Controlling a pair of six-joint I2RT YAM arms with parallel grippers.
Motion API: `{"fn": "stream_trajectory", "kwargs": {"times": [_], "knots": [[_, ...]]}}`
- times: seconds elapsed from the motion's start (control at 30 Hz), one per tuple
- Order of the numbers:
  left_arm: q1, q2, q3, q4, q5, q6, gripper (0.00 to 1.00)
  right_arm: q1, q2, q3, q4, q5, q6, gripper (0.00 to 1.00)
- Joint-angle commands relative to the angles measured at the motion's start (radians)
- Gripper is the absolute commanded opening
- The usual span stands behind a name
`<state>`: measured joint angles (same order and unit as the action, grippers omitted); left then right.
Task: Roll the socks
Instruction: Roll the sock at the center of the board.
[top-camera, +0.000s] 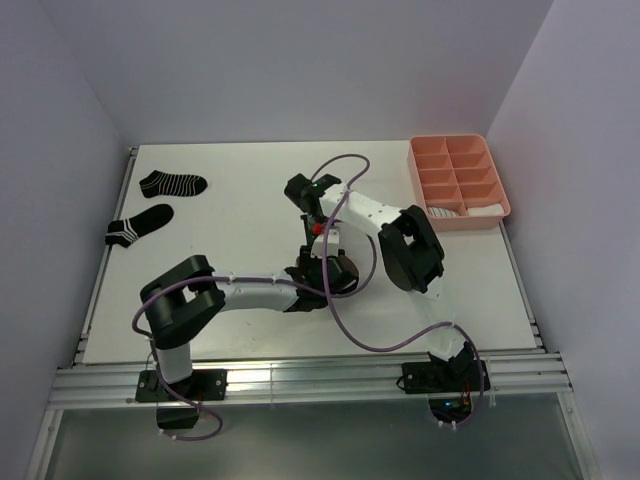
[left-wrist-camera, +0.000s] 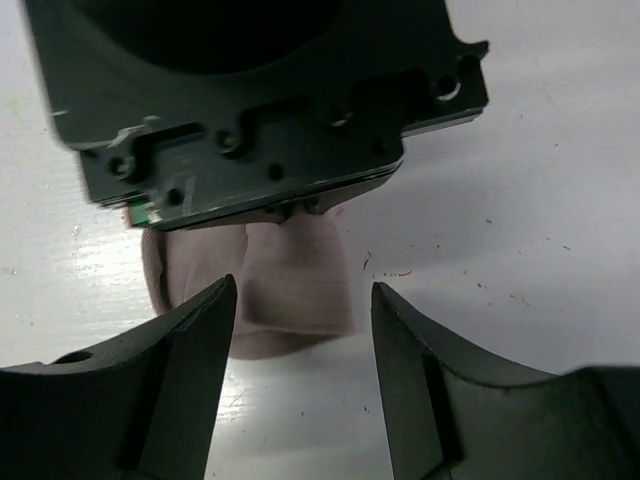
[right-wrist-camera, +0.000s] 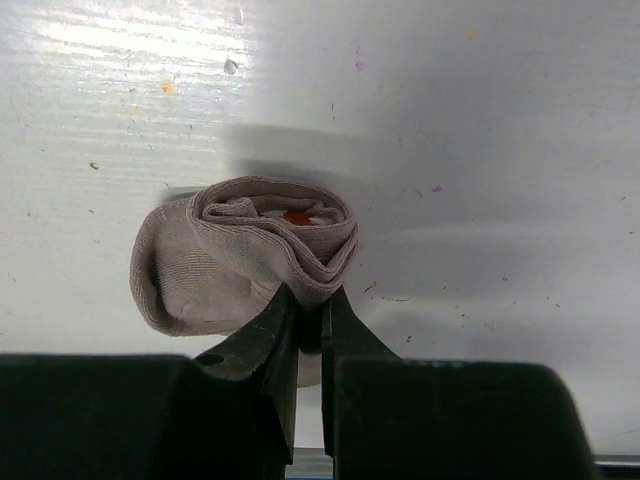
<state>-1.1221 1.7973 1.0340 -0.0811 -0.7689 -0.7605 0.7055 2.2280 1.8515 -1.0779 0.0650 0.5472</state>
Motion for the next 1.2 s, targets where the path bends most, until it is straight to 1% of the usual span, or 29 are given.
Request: {"fn": "stream_trajectory", "kwargs": {"times": [0.0, 0.17, 0.27, 0.33, 0.37, 0.47, 0.57, 0.67, 0.7, 0.73, 0.77, 0.83, 0.87, 0.9, 0.93, 0.97, 1.0, 1.03, 1.07, 1.1, 1.13, 1.17], "knots": [[-0.01, 0.043, 0.066, -0.022, -0.066, 0.052, 0.61, 0.023, 0.056, -0.026, -0.047, -0.042, 0.019, 0.0], [-0.011, 0.123, 0.129, -0.081, -0.098, 0.041, 0.61, 0.023, 0.062, -0.015, -0.053, -0.048, 0.02, 0.0], [-0.018, 0.154, 0.156, -0.121, -0.124, 0.027, 0.57, 0.026, 0.058, -0.021, -0.045, -0.06, 0.026, 0.0], [-0.021, 0.177, 0.182, -0.158, -0.135, 0.012, 0.48, 0.026, 0.055, -0.035, -0.03, -0.06, 0.033, 0.0], [-0.024, 0.189, 0.189, -0.189, -0.144, -0.003, 0.39, 0.026, 0.052, -0.04, -0.025, -0.06, 0.034, 0.0], [-0.028, 0.201, 0.199, -0.239, -0.141, -0.045, 0.27, 0.026, 0.042, -0.046, -0.013, -0.086, 0.037, 0.0], [-0.031, 0.18, 0.173, -0.273, -0.104, -0.088, 0.12, 0.025, 0.018, -0.055, 0.022, -0.099, 0.045, 0.0], [-0.031, 0.116, 0.109, -0.267, -0.07, -0.127, 0.05, 0.012, -0.045, -0.1, 0.085, -0.139, 0.063, 0.08], [-0.031, 0.099, 0.071, -0.261, -0.041, -0.14, 0.05, 0.008, -0.065, -0.138, 0.146, -0.154, 0.071, 0.13], [-0.031, 0.079, 0.052, -0.261, -0.029, -0.155, 0.05, 0.002, -0.088, -0.161, 0.182, -0.183, 0.088, 0.16], [-0.028, 0.041, 0.032, -0.259, -0.015, -0.181, 0.04, -0.011, -0.141, -0.184, 0.256, -0.192, 0.095, 0.22], [-0.025, -0.002, -0.023, -0.253, 0.022, -0.221, 0.04, -0.023, -0.22, -0.253, 0.335, -0.232, 0.118, 0.28], [-0.019, -0.048, -0.043, -0.244, 0.035, -0.233, 0.04, -0.027, -0.246, -0.279, 0.376, -0.25, 0.129, 0.31], [-0.015, -0.073, -0.092, -0.235, 0.051, -0.246, 0.04, -0.041, -0.273, -0.329, 0.454, -0.263, 0.138, 0.33], [0.002, -0.1, -0.118, -0.205, 0.093, -0.278, 0.04, -0.049, -0.322, -0.356, 0.496, -0.289, 0.161, 0.35], [0.013, -0.165, -0.15, -0.183, 0.114, -0.287, 0.04, -0.057, -0.347, -0.383, 0.536, -0.297, 0.172, 0.37], [0.025, -0.197, -0.217, -0.152, 0.14, -0.296, 0.04, -0.067, -0.373, -0.438, 0.614, -0.301, 0.192, 0.4], [0.056, -0.231, -0.25, -0.114, 0.184, -0.328, 0.04, -0.075, -0.419, -0.466, 0.651, -0.306, 0.2, 0.42], [0.073, -0.295, -0.284, -0.089, 0.212, -0.342, 0.05, -0.08, -0.441, -0.495, 0.724, -0.313, 0.204, 0.44], [0.093, -0.326, -0.349, -0.071, 0.236, -0.359, 0.05, -0.084, -0.462, -0.549, 0.757, -0.318, 0.22, 0.48], [0.11, -0.355, -0.377, -0.054, 0.261, -0.393, 0.05, -0.092, -0.497, -0.575, 0.795, -0.33, 0.223, 0.5], [0.148, -0.401, -0.429, -0.033, 0.311, -0.41, 0.05, -0.095, -0.508, -0.601, 0.862, -0.361, 0.224, 0.54]]}}
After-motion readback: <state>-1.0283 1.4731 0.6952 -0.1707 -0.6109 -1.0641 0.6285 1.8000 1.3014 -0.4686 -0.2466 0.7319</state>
